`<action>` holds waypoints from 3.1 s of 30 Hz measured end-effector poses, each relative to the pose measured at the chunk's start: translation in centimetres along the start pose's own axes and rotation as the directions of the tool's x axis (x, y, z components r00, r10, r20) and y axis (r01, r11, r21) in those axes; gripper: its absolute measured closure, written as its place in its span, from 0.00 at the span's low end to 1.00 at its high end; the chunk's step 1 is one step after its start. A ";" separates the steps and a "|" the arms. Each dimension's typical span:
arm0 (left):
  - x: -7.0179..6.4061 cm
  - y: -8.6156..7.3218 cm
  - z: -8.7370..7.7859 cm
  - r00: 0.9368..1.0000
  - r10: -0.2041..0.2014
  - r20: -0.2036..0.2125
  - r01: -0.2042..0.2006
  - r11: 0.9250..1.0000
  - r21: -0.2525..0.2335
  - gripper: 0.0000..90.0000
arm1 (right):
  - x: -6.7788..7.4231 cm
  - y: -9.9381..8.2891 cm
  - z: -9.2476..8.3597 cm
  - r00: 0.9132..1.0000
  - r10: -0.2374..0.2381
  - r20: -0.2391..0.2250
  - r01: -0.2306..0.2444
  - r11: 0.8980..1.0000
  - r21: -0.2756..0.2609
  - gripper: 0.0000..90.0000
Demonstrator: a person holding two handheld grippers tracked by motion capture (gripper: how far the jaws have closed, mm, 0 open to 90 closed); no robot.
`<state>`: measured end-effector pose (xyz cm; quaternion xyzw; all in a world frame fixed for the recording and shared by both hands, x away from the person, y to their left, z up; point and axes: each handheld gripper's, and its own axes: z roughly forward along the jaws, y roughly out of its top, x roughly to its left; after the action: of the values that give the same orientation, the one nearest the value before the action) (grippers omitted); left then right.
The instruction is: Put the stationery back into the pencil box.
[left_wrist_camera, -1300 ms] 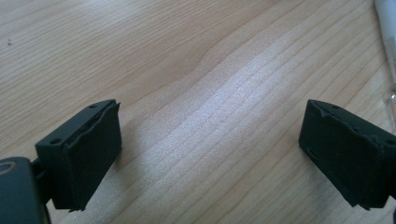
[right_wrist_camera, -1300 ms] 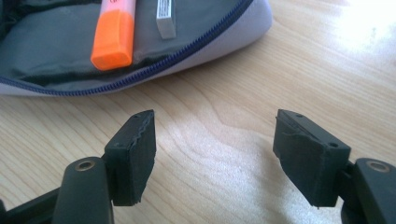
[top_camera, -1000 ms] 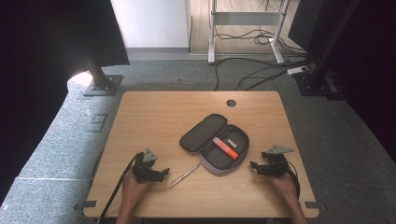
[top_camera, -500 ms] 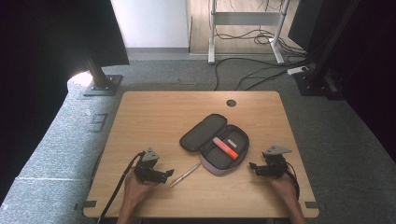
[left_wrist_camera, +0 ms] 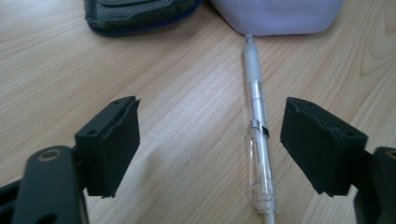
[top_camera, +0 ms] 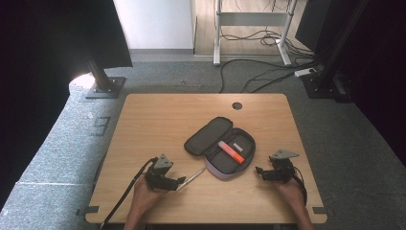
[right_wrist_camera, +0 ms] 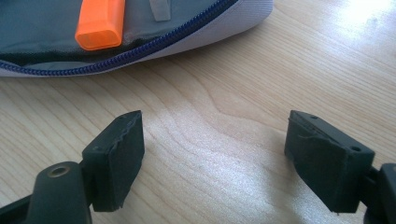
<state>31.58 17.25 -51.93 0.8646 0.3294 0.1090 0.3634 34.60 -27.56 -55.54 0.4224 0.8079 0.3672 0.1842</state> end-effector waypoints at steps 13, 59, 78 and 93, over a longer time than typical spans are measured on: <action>-1.6 0.2 1.7 0.997 0.066 0.045 -0.066 0.998 0.014 0.48 | 0.0 0.0 0.0 1.000 0.000 0.000 0.000 1.000 0.000 0.22; -2.2 -0.2 2.6 0.980 0.130 0.149 -0.138 0.989 0.044 0.88 | 0.0 0.0 0.0 1.000 -0.001 -0.002 0.001 1.000 0.001 0.22; -2.4 0.6 0.4 0.981 0.139 0.133 -0.139 0.990 -0.011 0.88 | 0.0 0.0 0.0 1.000 -0.002 -0.002 0.002 1.000 0.000 0.22; -2.7 1.8 -2.1 0.985 0.141 0.100 -0.135 0.988 -0.069 0.88 | 0.0 0.0 0.0 1.000 -0.002 -0.001 0.002 1.000 0.001 0.22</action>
<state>29.46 15.75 -49.01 0.8782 0.2455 0.0987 0.3984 34.61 -27.58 -55.54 0.4216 0.8086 0.3669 0.1839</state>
